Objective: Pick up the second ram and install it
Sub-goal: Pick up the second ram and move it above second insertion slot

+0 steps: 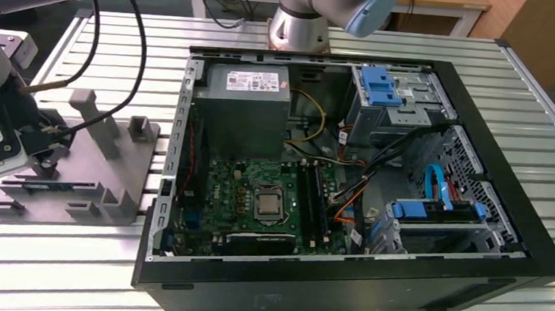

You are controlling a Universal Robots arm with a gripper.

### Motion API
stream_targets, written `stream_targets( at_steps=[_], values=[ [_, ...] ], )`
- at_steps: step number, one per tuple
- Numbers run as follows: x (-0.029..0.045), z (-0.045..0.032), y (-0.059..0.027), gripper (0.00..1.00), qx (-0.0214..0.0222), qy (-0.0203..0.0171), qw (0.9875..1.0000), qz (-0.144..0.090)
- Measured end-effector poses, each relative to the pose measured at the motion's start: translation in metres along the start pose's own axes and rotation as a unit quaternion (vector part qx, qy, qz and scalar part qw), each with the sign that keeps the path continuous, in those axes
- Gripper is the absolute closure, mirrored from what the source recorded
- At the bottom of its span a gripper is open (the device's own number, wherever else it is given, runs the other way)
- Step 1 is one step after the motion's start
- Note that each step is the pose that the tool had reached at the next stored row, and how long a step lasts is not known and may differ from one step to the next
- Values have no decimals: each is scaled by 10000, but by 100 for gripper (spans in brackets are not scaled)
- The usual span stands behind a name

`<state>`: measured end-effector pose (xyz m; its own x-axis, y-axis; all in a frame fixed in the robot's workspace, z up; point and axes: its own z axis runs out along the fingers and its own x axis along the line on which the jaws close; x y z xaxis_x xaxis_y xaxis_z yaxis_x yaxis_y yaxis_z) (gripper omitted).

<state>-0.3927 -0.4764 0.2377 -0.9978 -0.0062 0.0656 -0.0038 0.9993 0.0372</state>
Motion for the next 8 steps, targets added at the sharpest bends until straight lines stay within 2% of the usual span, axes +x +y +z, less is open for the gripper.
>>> stream_targets(
  at_steps=[5, 8],
  values=[
    [0, 1, 0, 90, 1, 0, 10000, -21],
    [0, 1, 0, 90, 9, 5, 9999, -142]
  ],
)
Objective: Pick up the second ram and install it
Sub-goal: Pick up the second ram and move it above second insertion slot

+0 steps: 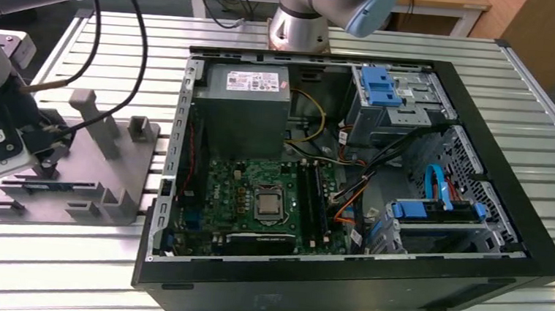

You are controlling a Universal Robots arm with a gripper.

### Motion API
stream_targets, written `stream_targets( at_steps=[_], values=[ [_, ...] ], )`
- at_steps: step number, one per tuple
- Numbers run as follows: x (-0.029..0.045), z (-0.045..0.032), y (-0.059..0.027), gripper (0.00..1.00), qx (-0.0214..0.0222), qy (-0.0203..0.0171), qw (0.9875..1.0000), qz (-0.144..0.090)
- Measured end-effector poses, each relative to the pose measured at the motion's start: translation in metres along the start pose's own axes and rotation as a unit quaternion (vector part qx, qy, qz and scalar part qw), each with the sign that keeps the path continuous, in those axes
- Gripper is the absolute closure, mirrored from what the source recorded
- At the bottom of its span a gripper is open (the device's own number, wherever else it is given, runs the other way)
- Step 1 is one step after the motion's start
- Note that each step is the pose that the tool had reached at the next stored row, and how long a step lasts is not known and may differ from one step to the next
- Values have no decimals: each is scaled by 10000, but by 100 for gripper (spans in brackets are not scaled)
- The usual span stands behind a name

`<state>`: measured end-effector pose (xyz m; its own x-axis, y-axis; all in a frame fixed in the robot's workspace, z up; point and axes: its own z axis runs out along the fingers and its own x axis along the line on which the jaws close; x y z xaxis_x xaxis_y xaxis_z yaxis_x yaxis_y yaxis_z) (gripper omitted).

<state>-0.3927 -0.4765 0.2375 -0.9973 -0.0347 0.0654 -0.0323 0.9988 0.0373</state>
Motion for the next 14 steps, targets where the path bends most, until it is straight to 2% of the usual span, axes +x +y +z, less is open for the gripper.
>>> stream_targets(
  at_steps=[6, 14],
  values=[
    [0, 0, 0, 90, 28, 16, 9991, -424],
    [0, -1, 0, 90, 60, 34, 9959, -905]
  ],
)
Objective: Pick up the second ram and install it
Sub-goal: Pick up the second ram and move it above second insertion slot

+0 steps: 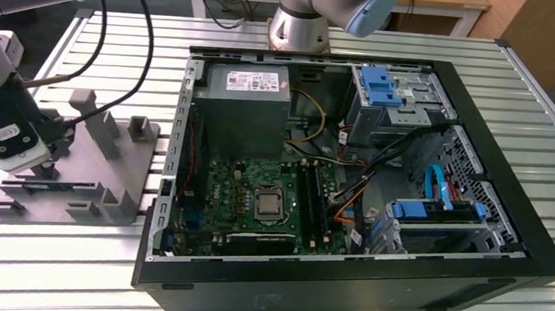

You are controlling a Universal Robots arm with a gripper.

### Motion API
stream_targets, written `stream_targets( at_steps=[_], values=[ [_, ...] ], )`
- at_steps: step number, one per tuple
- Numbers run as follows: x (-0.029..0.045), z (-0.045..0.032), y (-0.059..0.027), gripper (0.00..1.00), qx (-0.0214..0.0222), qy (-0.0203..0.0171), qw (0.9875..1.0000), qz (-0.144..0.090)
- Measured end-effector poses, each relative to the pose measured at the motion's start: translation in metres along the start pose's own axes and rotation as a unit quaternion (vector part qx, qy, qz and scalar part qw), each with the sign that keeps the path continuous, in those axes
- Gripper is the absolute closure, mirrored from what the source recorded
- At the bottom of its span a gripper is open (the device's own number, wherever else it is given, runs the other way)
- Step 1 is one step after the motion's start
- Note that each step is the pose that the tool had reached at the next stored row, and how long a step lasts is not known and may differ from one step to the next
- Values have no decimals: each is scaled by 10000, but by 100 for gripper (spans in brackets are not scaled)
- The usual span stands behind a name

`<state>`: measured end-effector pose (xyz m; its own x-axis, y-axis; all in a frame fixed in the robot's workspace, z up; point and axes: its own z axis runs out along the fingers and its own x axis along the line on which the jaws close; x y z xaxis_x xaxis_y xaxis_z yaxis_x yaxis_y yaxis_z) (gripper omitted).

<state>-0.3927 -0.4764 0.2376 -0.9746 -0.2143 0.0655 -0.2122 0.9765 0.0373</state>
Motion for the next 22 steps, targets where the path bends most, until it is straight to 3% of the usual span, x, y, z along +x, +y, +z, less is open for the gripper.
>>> stream_targets(
  at_steps=[6, 11, 15, 22],
  values=[
    [0, 0, 0, 90, 21, 12, 9995, -312],
    [0, 0, 0, 90, 40, 23, 9981, -607],
    [0, 0, 0, 90, 56, 32, 9963, -855],
    [0, 0, 0, 90, 85, 49, 9915, -1294]
  ],
)
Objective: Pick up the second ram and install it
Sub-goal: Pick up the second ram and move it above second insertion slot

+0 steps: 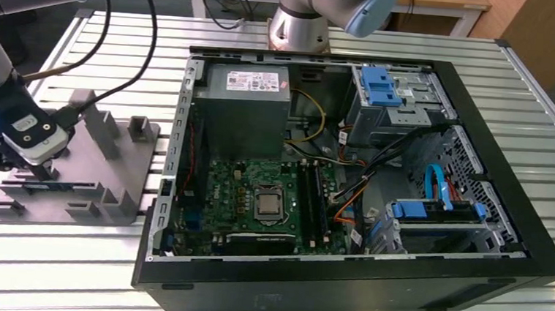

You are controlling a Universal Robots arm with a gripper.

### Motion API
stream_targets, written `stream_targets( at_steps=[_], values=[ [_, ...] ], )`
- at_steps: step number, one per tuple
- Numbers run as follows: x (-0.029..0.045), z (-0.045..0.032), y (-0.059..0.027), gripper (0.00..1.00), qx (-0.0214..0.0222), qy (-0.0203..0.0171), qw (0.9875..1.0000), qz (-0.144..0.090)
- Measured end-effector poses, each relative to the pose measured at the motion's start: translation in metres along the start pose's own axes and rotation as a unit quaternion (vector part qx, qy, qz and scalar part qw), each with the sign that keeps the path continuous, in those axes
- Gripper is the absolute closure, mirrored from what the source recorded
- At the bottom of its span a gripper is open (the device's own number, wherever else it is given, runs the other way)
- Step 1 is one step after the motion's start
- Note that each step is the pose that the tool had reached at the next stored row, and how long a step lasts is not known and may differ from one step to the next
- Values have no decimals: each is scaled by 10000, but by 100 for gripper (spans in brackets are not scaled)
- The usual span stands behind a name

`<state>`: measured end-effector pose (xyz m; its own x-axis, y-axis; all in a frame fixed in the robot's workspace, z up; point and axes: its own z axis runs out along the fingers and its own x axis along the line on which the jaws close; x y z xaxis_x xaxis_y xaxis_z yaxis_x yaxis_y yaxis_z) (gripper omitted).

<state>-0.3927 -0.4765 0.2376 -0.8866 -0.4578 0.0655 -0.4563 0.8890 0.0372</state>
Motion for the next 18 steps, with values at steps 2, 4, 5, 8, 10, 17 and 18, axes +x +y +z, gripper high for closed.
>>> stream_targets(
  at_steps=[2, 4, 5, 8, 10, 17, 18],
  values=[
    [0, 0, 0, 90, 9, 5, 9999, -132],
    [0, 0, 0, 90, 17, 10, 9996, -265],
    [0, 0, 0, 90, 22, 12, 9994, -331],
    [0, 0, 0, 90, 35, 20, 9986, -528],
    [0, 0, 0, 90, 43, 24, 9978, -655],
    [0, 1, 0, 90, 72, 41, 9939, -1101],
    [0, 1, 0, 90, 76, 43, 9932, -1162]
  ],
)
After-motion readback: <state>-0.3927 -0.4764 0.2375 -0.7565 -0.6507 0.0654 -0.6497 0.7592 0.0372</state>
